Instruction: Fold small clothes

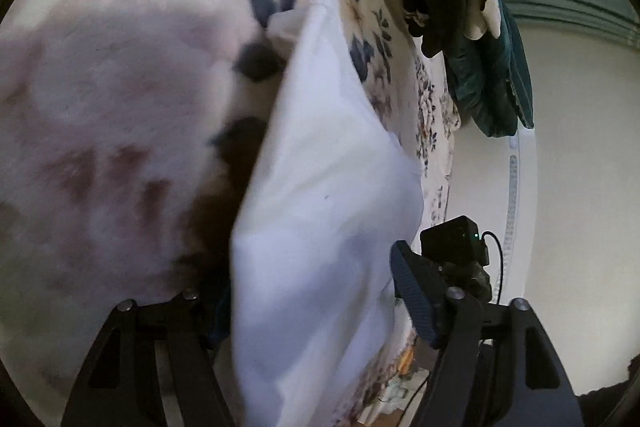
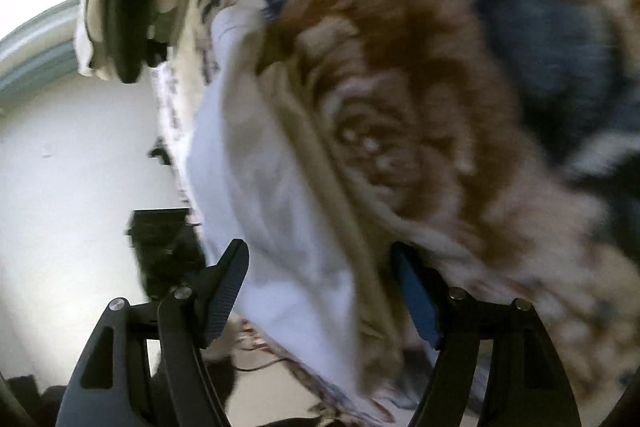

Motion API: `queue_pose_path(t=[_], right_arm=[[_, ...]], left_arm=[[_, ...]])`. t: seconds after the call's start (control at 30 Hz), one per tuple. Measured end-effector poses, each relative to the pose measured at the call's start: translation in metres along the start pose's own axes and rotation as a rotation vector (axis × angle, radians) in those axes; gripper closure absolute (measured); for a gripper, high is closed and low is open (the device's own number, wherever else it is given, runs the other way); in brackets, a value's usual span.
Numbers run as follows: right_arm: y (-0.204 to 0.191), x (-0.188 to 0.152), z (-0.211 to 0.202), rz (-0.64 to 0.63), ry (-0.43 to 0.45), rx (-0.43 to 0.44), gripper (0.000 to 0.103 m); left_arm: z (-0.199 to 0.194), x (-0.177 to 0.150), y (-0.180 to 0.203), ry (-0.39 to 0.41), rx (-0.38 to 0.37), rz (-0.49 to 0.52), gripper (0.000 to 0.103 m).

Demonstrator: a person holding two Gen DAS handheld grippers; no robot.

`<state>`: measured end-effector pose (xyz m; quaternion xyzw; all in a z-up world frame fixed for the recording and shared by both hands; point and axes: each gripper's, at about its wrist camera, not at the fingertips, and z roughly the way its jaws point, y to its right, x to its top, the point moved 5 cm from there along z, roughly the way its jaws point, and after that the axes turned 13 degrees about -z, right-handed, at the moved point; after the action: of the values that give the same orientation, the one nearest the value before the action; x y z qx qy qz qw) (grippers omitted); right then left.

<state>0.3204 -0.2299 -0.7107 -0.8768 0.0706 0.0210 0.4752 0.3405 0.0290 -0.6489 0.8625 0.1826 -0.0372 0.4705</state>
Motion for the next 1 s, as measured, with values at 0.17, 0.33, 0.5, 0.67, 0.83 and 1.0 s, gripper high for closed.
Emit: queue_pose_path(t=[0.17, 0.33, 0.5, 0.67, 0.83, 1.0], right_arm=[[-0.017, 0.001, 0.006, -0.030, 0.046, -0.019, 0.087], [-0.045, 0.001, -0.009, -0.038, 0.102, -0.040, 0.091], [-0.081, 0.001, -0.036, -0.053, 0.136, -0.045, 0.091], [-0.141, 0.018, -0.069, -0.104, 0.179, -0.052, 0.092], [-0.214, 0.062, -0.108, -0.188, 0.242, -0.041, 0.092], [-0.282, 0.141, -0.125, -0.259, 0.284, -0.021, 0.092]], left_arm=[[-0.014, -0.004, 0.014, 0.053, 0.034, 0.074, 0.086], [-0.033, -0.003, 0.033, 0.052, 0.029, 0.090, 0.087], [-0.050, 0.004, 0.068, 0.047, 0.020, 0.115, 0.087], [-0.087, 0.021, 0.123, 0.076, -0.015, 0.157, 0.087], [-0.123, 0.058, 0.197, 0.141, -0.035, 0.220, 0.087], [-0.154, 0.125, 0.268, 0.233, -0.020, 0.284, 0.087]])
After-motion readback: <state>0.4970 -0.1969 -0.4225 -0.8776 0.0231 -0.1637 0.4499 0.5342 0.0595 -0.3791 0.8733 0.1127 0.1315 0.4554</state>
